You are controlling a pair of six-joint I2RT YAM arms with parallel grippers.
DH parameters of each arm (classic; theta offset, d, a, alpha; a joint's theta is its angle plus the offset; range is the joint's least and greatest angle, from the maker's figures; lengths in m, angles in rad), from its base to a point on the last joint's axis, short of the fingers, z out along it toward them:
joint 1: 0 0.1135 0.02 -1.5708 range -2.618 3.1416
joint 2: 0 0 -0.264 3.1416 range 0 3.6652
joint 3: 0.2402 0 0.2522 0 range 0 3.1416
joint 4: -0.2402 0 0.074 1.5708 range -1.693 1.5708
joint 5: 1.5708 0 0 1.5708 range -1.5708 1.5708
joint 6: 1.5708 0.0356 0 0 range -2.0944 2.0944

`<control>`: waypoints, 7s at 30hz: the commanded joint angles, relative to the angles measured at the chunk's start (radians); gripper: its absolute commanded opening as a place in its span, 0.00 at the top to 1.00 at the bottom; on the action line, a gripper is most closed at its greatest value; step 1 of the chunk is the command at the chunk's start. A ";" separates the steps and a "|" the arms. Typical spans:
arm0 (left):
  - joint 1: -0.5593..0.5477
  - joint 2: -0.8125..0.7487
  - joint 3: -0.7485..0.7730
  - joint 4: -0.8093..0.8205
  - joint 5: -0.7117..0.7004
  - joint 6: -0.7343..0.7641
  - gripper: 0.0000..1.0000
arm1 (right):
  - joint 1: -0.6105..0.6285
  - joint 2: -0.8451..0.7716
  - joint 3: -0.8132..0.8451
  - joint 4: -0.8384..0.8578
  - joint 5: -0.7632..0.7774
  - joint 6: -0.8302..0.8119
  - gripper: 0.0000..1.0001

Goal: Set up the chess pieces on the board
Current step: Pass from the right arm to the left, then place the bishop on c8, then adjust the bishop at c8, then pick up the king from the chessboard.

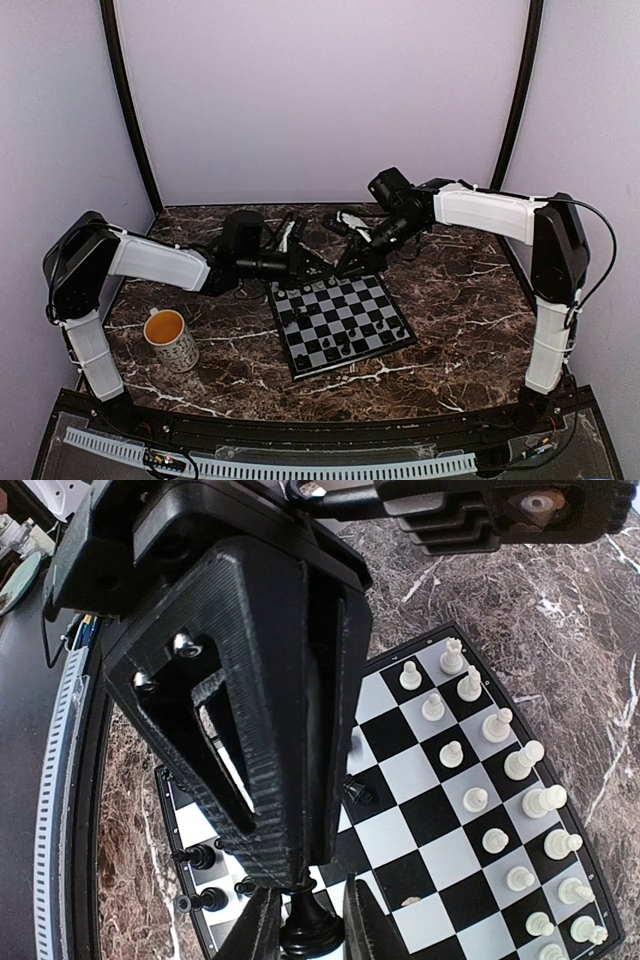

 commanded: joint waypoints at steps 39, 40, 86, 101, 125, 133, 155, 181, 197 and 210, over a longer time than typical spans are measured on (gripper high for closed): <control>-0.309 0.329 0.970 -1.364 -0.427 1.002 0.99 | -0.426 -0.340 -0.397 0.148 0.115 0.044 0.54; -0.315 0.347 0.992 -1.383 -0.437 1.013 0.99 | -0.426 -0.338 -0.399 0.149 0.117 0.043 0.54; -0.401 0.560 1.149 -1.491 -0.542 1.075 0.92 | -0.426 -0.295 -0.395 0.118 0.104 0.017 0.53; -0.401 0.554 1.175 -1.482 -0.507 1.067 0.72 | -0.426 -0.291 -0.392 0.114 0.109 0.016 0.53; -0.401 0.546 1.140 -1.472 -0.557 1.061 0.81 | -0.426 -0.292 -0.392 0.109 0.108 0.016 0.53; -0.401 0.552 1.141 -1.473 -0.541 1.062 0.85 | -0.426 -0.291 -0.394 0.109 0.108 0.014 0.53; -0.401 0.558 1.142 -1.448 -0.516 1.049 0.83 | -0.426 -0.286 -0.394 0.106 0.109 0.013 0.53; -0.209 0.164 0.832 -1.441 -0.631 0.991 0.63 | -0.425 -0.336 -0.237 0.059 0.238 -0.029 0.50; -0.114 0.196 0.628 -1.349 -0.515 1.027 0.70 | -0.452 -0.293 -0.119 0.168 0.199 0.189 0.01; -0.115 0.265 0.634 -1.342 -0.517 1.015 0.71 | -0.452 -0.312 -0.191 0.185 0.145 0.166 0.01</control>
